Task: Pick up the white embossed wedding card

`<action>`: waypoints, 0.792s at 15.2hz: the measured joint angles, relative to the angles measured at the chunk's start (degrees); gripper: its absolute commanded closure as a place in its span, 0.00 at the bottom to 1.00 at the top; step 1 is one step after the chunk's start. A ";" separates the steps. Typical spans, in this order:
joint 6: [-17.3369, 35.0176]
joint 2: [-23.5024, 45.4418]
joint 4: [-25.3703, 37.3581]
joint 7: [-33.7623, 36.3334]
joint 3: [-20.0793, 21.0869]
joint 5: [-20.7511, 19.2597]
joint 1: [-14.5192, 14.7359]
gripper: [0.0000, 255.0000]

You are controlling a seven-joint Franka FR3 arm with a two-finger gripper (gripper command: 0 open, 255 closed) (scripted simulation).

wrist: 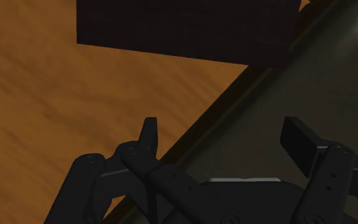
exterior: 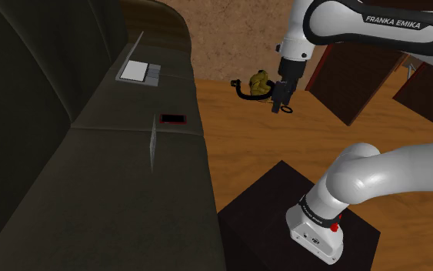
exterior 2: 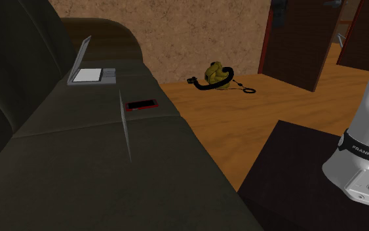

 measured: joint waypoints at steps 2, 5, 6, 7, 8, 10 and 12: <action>0.42 0.41 -0.07 0.88 0.59 0.48 0.11 0.00; 2.50 2.84 0.00 5.93 3.95 3.13 0.81 0.00; 3.50 4.51 0.62 7.63 5.00 3.87 0.89 0.00; 4.25 5.89 1.16 9.34 6.02 4.61 1.00 0.00; 4.75 7.52 2.24 11.21 7.17 5.36 1.14 0.00; 6.22 10.18 3.38 15.20 9.65 6.94 1.55 0.00; 7.96 13.26 4.68 18.87 11.85 8.10 1.77 0.00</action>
